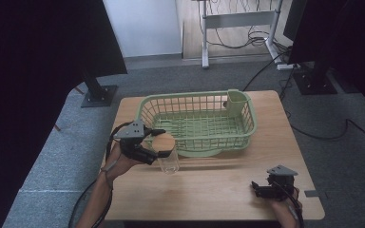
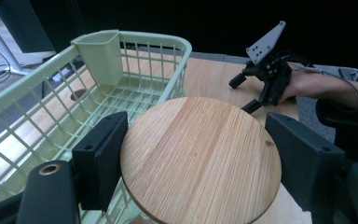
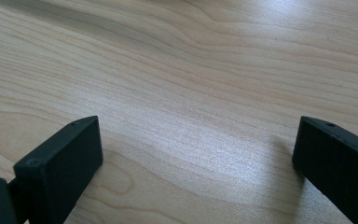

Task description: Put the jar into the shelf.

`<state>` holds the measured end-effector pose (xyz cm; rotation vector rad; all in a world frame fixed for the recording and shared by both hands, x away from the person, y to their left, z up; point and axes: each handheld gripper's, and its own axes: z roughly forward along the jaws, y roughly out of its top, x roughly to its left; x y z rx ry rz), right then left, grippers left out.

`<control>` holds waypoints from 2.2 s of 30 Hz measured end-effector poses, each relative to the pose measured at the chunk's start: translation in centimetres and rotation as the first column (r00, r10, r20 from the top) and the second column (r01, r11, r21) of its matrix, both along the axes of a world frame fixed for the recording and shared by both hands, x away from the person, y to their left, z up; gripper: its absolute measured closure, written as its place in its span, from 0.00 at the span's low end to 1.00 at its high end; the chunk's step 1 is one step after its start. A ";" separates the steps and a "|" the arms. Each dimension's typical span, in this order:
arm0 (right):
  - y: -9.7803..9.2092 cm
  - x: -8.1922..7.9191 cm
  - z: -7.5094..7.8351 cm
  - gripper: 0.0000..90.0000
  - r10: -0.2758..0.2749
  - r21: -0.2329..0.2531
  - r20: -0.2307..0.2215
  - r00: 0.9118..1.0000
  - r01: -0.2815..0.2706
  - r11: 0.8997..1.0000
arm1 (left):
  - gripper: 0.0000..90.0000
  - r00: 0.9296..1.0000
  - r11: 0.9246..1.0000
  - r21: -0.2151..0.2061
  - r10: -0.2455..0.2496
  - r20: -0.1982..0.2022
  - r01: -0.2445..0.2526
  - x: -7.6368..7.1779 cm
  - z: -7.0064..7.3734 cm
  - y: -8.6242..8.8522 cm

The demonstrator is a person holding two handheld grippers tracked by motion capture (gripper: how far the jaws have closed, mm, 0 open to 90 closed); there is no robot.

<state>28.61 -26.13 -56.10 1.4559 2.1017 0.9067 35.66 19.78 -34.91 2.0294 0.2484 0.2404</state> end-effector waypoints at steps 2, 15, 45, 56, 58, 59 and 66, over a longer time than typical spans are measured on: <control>0.0 0.0 0.0 0.01 0.001 0.000 0.000 1.000 -0.001 1.000 | 0.26 1.000 1.000 -0.002 -0.004 0.000 0.004 0.2 0.4 -0.2; 0.0 0.0 0.0 0.01 0.002 0.000 0.000 1.000 -0.002 1.000 | 0.26 1.000 1.000 -0.021 -0.022 0.010 0.023 1.3 3.3 -1.5; -0.1 0.0 0.0 0.01 0.003 0.012 0.000 1.000 -0.003 1.000 | 0.26 0.999 0.999 -0.040 0.033 0.026 -0.032 5.6 7.1 -3.1; -0.1 0.0 0.0 0.01 0.004 0.013 0.000 1.000 -0.004 1.000 | 0.26 0.997 0.997 -0.029 0.072 0.031 -0.071 7.7 7.2 -4.4; -0.1 0.0 0.0 0.01 0.005 0.013 0.000 1.000 -0.005 1.000 | 0.26 0.996 0.996 -0.023 0.081 0.032 -0.081 8.1 7.1 -4.5; -0.1 0.0 0.0 0.01 0.005 0.014 0.000 1.000 -0.005 1.000 | 0.26 0.996 0.996 -0.022 0.083 0.033 -0.083 8.3 7.1 -4.6; -0.2 0.0 0.0 0.01 0.006 0.015 0.000 1.000 -0.006 1.000 | 0.26 0.996 0.996 -0.025 0.087 0.032 -0.086 9.7 5.9 -5.4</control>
